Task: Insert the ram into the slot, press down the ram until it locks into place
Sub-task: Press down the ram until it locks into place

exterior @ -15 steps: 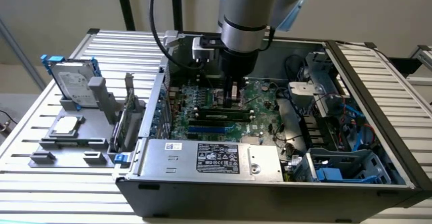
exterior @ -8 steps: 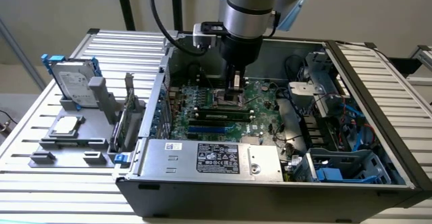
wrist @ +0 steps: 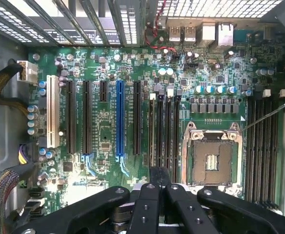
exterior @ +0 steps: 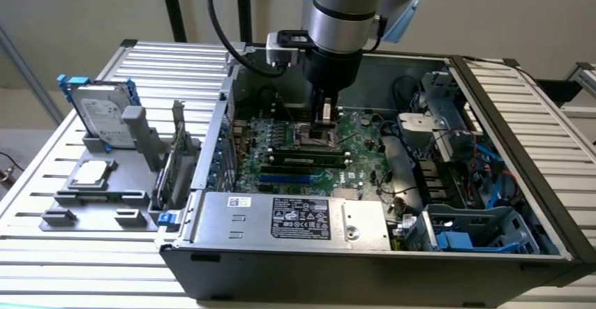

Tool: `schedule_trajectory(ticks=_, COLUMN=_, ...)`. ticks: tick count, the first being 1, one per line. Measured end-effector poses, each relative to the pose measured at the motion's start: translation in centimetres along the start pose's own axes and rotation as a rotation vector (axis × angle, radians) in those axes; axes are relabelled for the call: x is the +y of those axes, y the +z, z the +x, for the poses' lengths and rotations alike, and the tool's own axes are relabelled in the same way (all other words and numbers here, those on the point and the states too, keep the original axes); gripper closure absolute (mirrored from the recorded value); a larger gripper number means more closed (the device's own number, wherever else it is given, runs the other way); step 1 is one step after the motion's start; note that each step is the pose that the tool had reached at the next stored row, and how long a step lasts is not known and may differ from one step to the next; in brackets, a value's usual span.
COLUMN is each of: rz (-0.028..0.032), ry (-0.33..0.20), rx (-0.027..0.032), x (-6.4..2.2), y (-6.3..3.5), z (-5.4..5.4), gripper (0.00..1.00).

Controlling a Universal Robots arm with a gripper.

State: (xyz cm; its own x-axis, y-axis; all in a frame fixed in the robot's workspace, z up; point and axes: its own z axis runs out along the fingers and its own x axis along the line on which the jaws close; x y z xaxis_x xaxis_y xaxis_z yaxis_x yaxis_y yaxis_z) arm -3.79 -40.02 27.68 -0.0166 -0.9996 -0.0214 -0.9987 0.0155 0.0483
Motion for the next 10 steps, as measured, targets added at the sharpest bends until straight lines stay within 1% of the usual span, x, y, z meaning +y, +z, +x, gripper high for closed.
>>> schedule_trajectory(ticks=10, rz=-0.0001, ry=0.0, rx=-0.0057, x=0.0, y=0.0, z=0.0, gripper=0.9)
